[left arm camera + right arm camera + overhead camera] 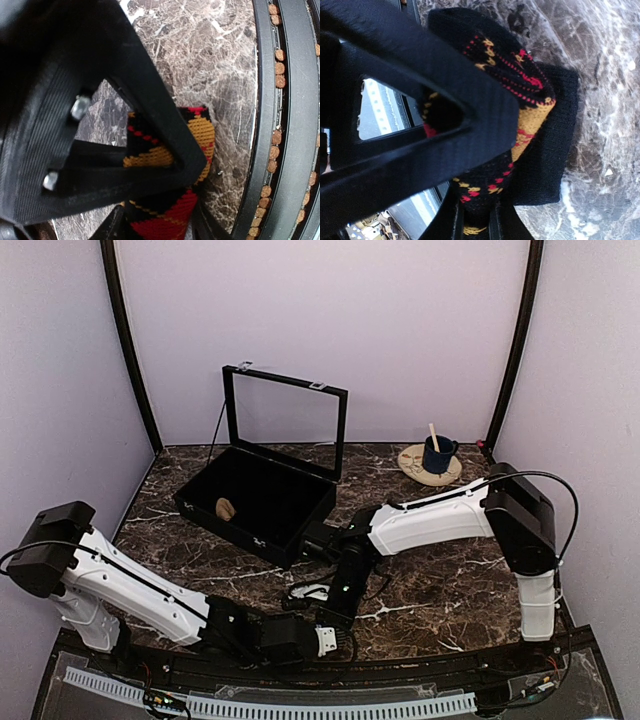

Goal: Roll the socks
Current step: Pick up the sock from the center of the board.

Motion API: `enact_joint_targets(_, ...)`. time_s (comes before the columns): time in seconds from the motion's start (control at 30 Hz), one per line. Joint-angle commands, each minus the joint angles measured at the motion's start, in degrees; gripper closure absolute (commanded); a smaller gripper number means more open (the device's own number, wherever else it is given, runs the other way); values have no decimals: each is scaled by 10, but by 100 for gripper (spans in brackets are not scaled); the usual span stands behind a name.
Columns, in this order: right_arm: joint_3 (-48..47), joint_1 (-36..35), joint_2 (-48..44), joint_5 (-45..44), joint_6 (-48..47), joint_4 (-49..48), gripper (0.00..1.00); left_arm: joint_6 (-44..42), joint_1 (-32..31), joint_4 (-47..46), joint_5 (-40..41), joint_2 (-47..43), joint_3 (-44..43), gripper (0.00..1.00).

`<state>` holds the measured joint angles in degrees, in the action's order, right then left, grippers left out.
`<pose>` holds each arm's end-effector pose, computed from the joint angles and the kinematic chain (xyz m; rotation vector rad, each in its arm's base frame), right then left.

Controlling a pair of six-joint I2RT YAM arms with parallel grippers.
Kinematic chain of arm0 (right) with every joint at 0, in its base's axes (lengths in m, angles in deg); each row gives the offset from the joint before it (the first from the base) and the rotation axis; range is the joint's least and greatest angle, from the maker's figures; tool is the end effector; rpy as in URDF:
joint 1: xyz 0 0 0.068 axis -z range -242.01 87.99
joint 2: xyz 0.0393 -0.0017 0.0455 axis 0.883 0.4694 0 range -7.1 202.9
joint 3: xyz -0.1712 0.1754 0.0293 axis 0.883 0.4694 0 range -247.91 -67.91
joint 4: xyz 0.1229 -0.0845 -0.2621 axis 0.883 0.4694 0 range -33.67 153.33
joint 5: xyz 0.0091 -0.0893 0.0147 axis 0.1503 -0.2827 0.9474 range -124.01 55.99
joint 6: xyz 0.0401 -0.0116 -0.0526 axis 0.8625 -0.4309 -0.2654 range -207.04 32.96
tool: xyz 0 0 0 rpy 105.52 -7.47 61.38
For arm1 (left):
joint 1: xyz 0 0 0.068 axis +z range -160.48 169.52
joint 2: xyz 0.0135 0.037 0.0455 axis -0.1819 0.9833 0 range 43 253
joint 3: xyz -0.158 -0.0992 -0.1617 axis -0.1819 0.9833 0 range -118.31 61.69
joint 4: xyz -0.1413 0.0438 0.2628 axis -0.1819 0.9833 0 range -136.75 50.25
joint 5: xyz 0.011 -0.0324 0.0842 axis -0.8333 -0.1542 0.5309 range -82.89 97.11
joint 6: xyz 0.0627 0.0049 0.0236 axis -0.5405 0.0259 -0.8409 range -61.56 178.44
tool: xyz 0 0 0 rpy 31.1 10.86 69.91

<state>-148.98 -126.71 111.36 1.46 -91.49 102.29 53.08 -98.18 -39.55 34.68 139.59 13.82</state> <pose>0.1476 0.3852 0.0782 1.6335 -2.2784 -0.8573 0.0389 -0.3488 0.0721 1.6103 1.7738 -0.0407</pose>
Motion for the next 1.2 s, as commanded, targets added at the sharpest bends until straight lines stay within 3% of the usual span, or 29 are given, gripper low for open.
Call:
enact_joint_targets(0.0,7,2,16,9,-7,14,100,-22,11,-9,-27,3,-11,55)
enact_joint_targets(0.47,2,9,17,15,-9,21,100,-82,29,0,-102,38,-24,61)
enact_joint_targets(0.8,1,18,17,31,-6,19,100,-83,38,30,-142,76,-41,90)
enact_joint_targets(0.93,2,22,15,35,-6,16,99,-64,40,38,-158,80,-39,96)
enact_joint_targets(1.17,10,27,8,28,2,12,87,-20,55,64,-177,78,-44,100)
